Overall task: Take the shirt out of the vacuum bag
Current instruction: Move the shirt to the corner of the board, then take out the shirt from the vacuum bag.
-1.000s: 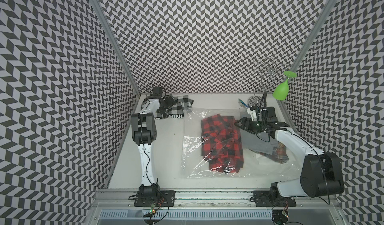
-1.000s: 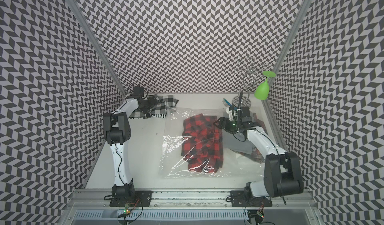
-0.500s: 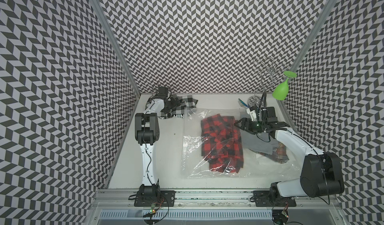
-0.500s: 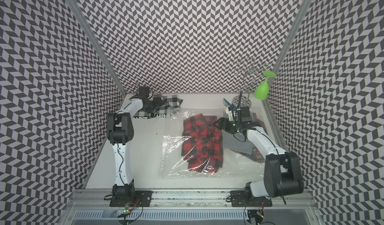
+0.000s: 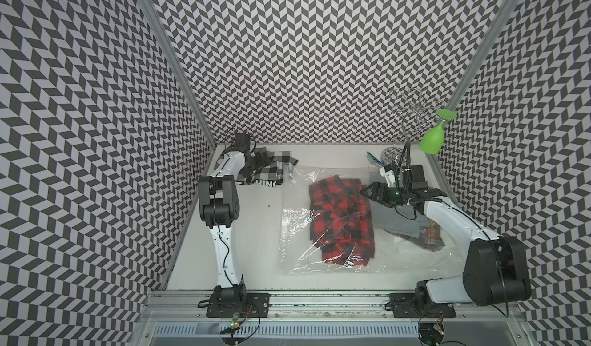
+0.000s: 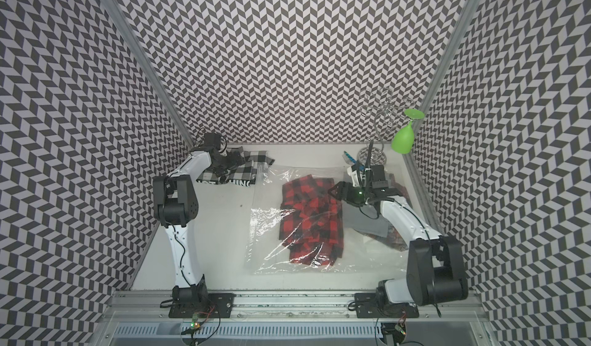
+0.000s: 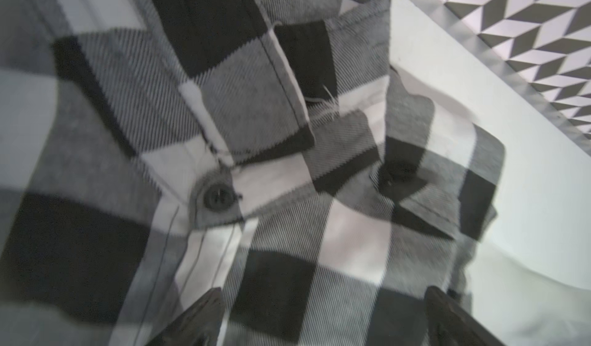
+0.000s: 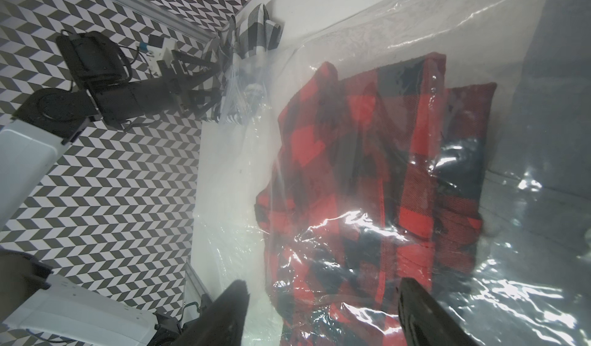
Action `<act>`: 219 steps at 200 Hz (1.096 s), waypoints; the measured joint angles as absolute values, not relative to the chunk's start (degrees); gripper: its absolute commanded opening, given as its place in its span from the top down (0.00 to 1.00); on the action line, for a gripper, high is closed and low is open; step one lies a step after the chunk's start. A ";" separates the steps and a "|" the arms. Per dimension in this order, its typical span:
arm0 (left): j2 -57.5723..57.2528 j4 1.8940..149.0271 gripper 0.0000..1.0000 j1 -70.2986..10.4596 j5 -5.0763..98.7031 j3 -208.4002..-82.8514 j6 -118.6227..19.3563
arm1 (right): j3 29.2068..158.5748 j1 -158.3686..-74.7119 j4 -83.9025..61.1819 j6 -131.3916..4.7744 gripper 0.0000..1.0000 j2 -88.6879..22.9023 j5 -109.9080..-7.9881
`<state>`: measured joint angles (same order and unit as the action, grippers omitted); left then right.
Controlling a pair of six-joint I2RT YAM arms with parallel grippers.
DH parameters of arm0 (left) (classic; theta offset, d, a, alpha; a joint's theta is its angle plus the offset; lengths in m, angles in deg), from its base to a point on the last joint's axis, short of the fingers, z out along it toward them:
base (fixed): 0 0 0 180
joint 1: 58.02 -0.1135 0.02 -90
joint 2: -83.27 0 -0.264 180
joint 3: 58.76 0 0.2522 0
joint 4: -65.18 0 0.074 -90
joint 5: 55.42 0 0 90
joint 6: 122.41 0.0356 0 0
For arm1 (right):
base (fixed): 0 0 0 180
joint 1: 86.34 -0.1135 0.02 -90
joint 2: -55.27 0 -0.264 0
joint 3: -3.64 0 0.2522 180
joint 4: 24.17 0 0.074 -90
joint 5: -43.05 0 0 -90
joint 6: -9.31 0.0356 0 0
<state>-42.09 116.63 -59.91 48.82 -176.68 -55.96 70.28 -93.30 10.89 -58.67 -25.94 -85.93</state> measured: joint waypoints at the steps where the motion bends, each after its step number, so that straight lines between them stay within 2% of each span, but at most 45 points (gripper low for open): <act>1: -41.63 116.55 0.01 -59.91 48.93 -176.33 -56.12 | 70.28 -93.30 10.89 -58.67 0.24 -25.94 -85.93; 25: -31.62 114.86 0.01 -59.84 51.21 -168.42 -57.30 | 70.28 -93.74 11.26 -58.67 0.24 -25.63 -86.02; 55: -15.19 110.23 0.04 -59.78 55.82 -151.26 -58.85 | 70.28 -96.32 11.90 -58.65 0.24 -24.41 -86.00; 67: -9.57 108.18 0.13 -59.78 58.31 -143.02 -60.05 | 70.28 -97.65 11.90 -58.63 0.24 -24.01 -86.04; 83: -4.69 105.66 0.32 -59.67 60.95 -132.20 -61.19 | 70.28 -98.89 11.90 -58.56 0.25 -23.86 -86.11; 110: -3.27 102.84 0.59 -59.54 64.19 -118.67 -63.50 | 70.28 -99.42 11.87 -58.37 0.25 -23.88 -86.22; 128: -3.25 100.00 0.68 -59.14 67.60 -113.21 -65.52 | 70.28 -99.42 11.87 -58.39 0.26 -23.88 -86.19; 219: -2.53 85.77 0.72 -55.06 78.94 -109.38 -70.02 | 69.19 -99.40 10.67 -58.89 0.27 -28.28 -85.91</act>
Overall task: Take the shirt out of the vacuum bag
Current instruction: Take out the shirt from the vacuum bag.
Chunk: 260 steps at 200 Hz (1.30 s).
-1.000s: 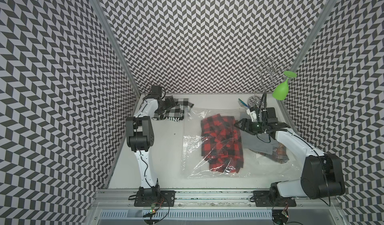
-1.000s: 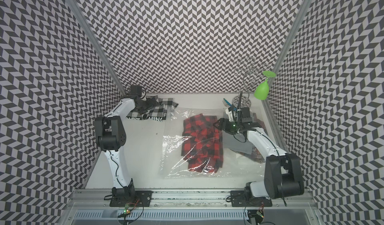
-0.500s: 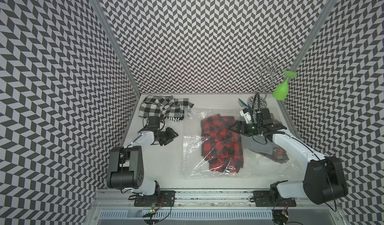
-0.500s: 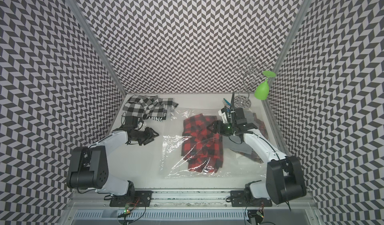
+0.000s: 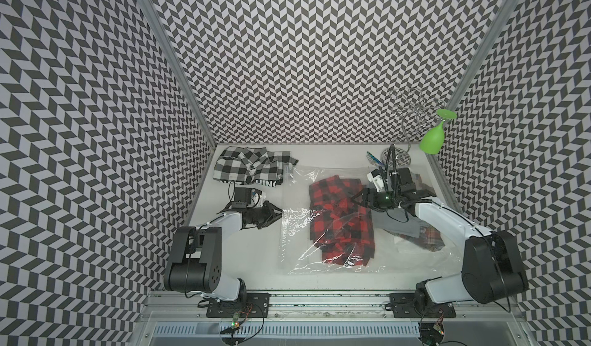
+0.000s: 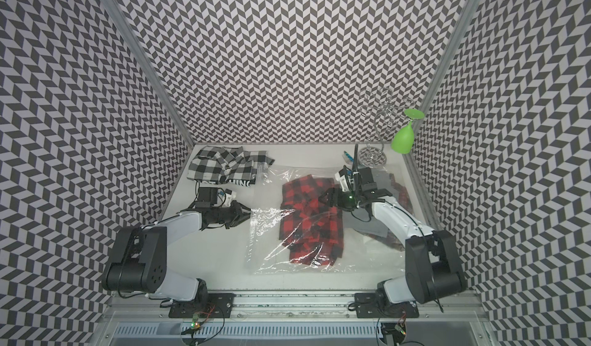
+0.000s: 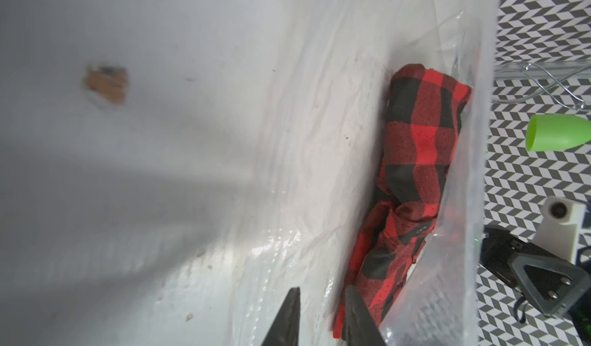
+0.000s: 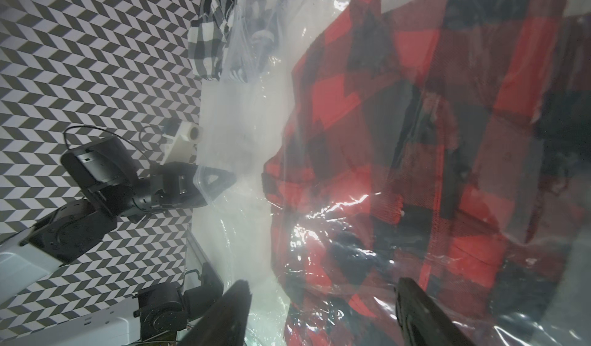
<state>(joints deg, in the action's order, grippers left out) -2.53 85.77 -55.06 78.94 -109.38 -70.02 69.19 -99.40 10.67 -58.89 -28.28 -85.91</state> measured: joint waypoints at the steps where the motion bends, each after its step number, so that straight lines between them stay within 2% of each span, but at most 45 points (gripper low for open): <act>1: -2.53 85.73 0.72 -54.99 78.99 -109.38 -70.02 | 69.17 -99.40 10.65 -58.89 0.27 -28.32 -85.91; 89: -8.63 80.46 0.63 -44.57 85.30 -113.49 -70.89 | 68.95 -95.64 9.99 -59.98 0.28 -32.08 -85.56; 135: -12.04 76.29 0.35 -41.18 86.40 -113.62 -72.38 | 69.19 -93.80 10.10 -61.25 0.28 -33.30 -85.54; 154: -13.87 75.06 0.29 -39.78 86.16 -113.75 -72.88 | 69.08 -93.39 9.97 -61.45 0.28 -33.70 -85.56; 229: -19.49 71.33 0.25 -36.41 83.42 -116.99 -73.76 | 67.20 -92.40 9.38 -62.30 0.29 -33.98 -85.54; 246: -20.28 70.56 0.27 -35.63 82.37 -118.02 -74.06 | 66.76 -92.38 9.23 -62.34 0.30 -34.00 -85.54; 260: -21.04 70.04 0.34 -34.86 81.41 -118.89 -74.35 | 66.33 -92.25 8.95 -62.34 0.31 -34.00 -85.54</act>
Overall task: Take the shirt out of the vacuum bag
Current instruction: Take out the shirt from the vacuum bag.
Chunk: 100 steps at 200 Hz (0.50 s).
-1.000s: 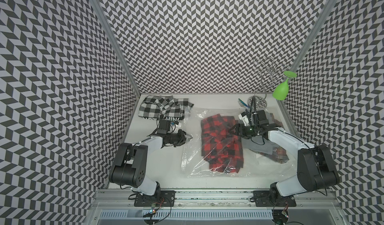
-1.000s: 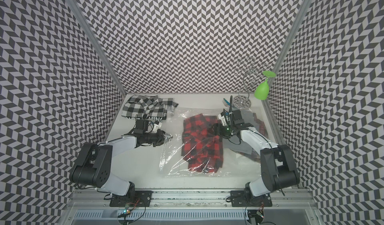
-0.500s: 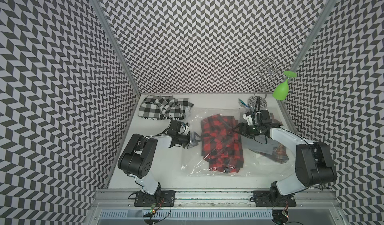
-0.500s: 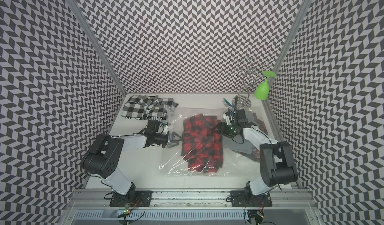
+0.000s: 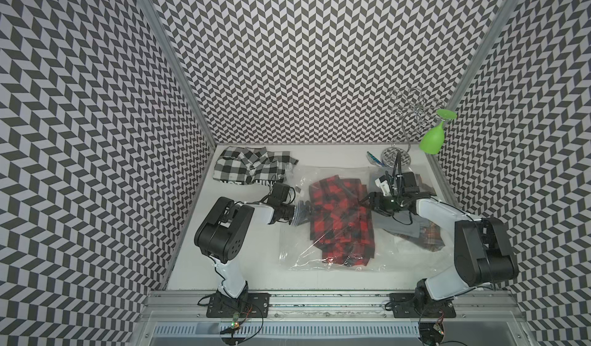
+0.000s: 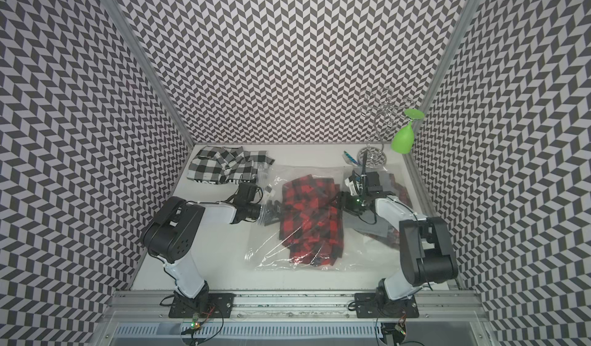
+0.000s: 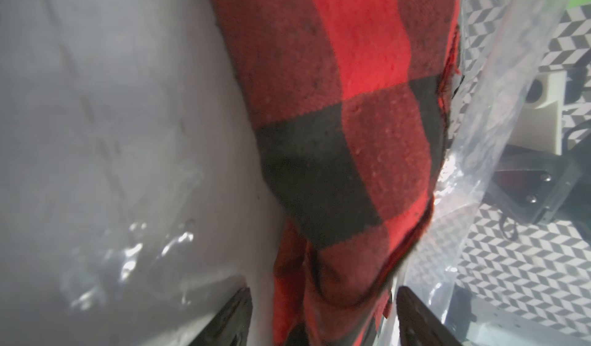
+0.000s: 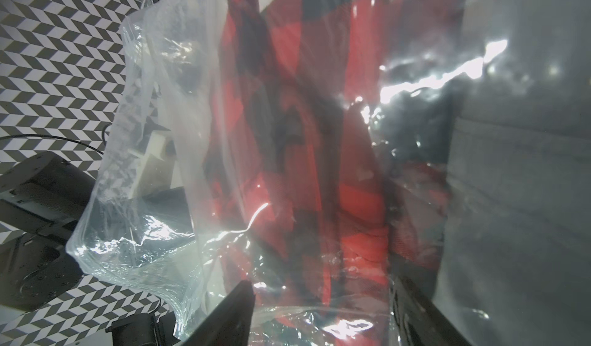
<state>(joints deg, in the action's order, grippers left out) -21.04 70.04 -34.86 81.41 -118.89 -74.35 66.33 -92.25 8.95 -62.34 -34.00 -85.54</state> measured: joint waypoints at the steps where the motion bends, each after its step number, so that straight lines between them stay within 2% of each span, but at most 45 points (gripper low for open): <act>1: -21.09 70.04 0.35 -34.82 81.35 -118.93 -74.43 | 66.28 -92.23 8.90 -62.37 0.32 -34.00 -85.54; 63: -23.27 69.62 0.94 -33.11 79.42 -120.42 -75.11 | 64.78 -92.14 8.18 -62.30 0.35 -34.13 -85.52; 78: -23.21 70.06 1.00 -33.03 79.69 -120.88 -74.80 | 64.51 -92.14 7.98 -62.30 0.35 -34.18 -85.47; 100: -22.33 71.54 1.00 -32.96 79.90 -121.89 -74.70 | 64.47 -92.14 7.85 -62.30 0.37 -34.55 -85.23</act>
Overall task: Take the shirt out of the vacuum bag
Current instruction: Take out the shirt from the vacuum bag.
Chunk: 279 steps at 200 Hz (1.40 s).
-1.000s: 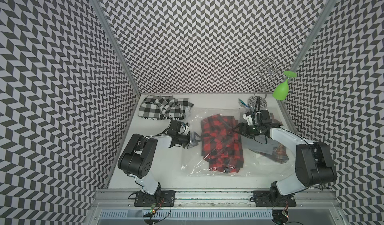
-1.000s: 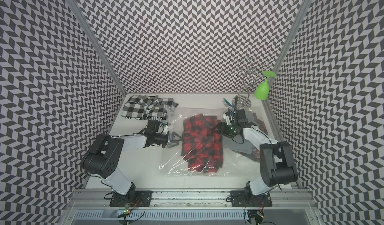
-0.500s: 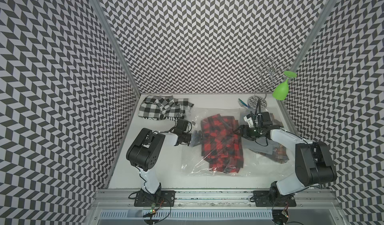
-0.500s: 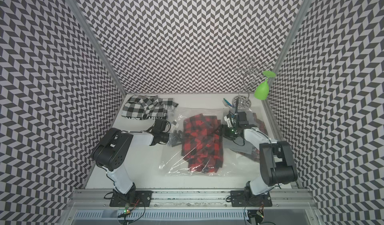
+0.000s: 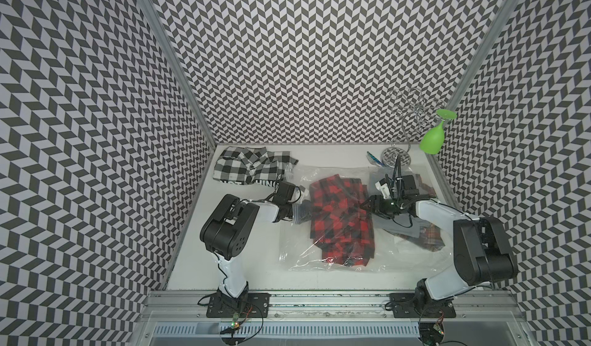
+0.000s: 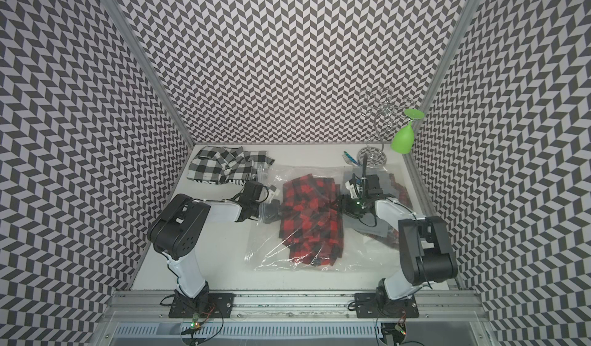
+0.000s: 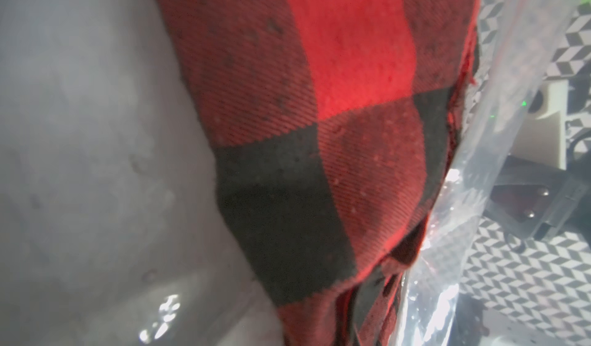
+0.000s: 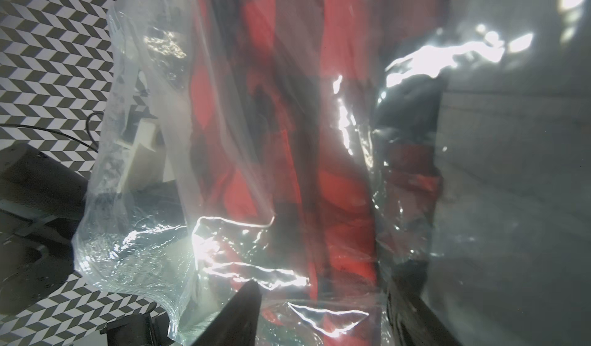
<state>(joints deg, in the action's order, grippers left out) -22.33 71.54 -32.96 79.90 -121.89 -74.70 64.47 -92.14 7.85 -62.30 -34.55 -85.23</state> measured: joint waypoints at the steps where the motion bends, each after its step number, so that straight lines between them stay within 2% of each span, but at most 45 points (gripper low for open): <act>1: -22.18 71.65 1.00 -32.96 79.90 -121.93 -74.70 | 64.47 -92.14 7.85 -62.30 0.37 -34.55 -85.21; 25: -19.40 72.92 1.00 -32.68 80.25 -122.65 -74.87 | 64.47 -92.14 7.79 -62.28 0.46 -34.88 -84.84; 63: -15.97 74.69 1.00 -31.43 80.32 -124.16 -75.15 | 64.36 -92.14 7.44 -61.93 0.85 -35.21 -84.86; 90: -14.38 75.43 1.00 -31.08 80.32 -124.16 -75.83 | 64.03 -92.12 6.72 -60.51 0.95 -35.21 -86.00; 161: -10.99 76.64 1.00 -31.04 80.30 -124.16 -77.76 | 61.47 -92.03 4.88 -58.37 1.00 -36.76 -85.95; 279: -10.84 76.72 1.00 -30.99 80.65 -125.10 -80.23 | 59.57 -92.21 2.72 -58.61 1.00 -40.28 -81.58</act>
